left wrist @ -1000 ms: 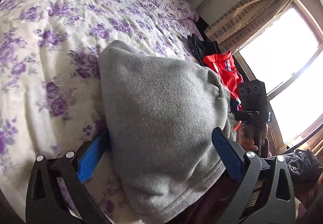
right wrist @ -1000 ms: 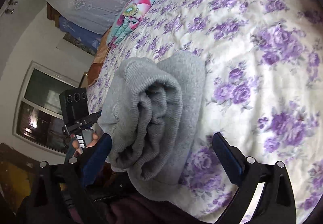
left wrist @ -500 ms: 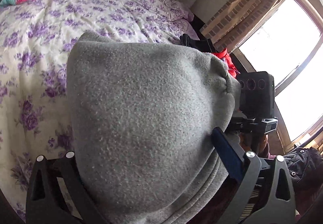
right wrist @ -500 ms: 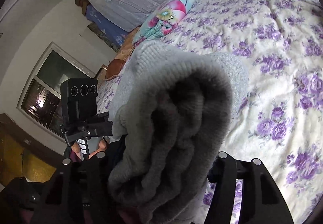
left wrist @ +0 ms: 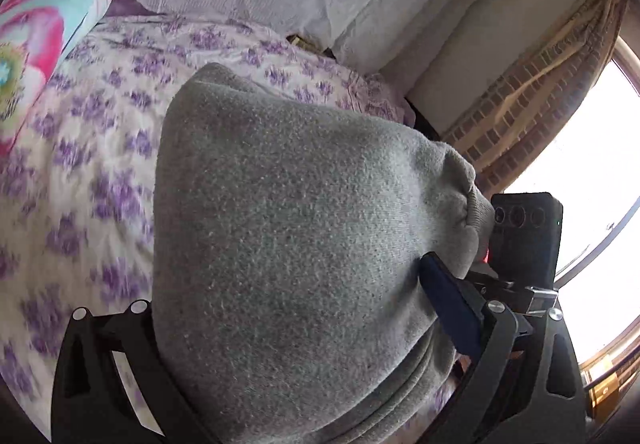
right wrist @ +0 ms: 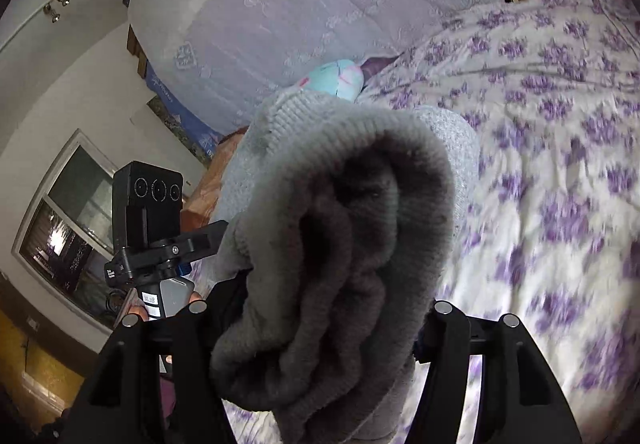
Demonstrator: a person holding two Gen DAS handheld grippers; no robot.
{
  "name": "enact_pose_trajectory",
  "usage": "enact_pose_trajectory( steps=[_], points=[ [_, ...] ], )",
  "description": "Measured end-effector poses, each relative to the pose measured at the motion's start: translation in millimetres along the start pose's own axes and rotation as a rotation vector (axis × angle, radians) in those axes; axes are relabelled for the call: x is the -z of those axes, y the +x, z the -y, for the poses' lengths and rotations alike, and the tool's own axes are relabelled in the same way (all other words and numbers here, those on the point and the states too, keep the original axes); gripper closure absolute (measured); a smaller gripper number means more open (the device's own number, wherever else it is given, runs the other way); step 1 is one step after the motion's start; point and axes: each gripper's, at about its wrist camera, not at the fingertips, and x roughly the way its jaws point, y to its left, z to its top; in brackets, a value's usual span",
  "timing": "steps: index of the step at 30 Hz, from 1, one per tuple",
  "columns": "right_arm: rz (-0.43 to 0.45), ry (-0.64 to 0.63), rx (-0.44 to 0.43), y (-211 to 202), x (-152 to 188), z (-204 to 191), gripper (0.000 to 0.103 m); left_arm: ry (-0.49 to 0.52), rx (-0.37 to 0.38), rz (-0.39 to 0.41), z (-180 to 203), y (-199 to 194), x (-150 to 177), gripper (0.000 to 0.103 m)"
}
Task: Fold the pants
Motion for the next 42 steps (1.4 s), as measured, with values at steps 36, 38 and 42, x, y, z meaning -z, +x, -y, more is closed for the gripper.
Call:
enact_pose_trajectory(
  steps=[36,38,42],
  points=[
    [0.363,-0.261,0.595,-131,275,-101,0.003,0.138,-0.63,0.297,94,-136,271,0.005],
    [0.349,-0.292,0.605,-128,285,-108,0.003,0.128,-0.632,0.291,91,-138,285,0.005],
    [0.36,-0.303,0.611,-132,292,-119,0.003,0.177,-0.747,0.315,98,-143,298,0.005]
  ],
)
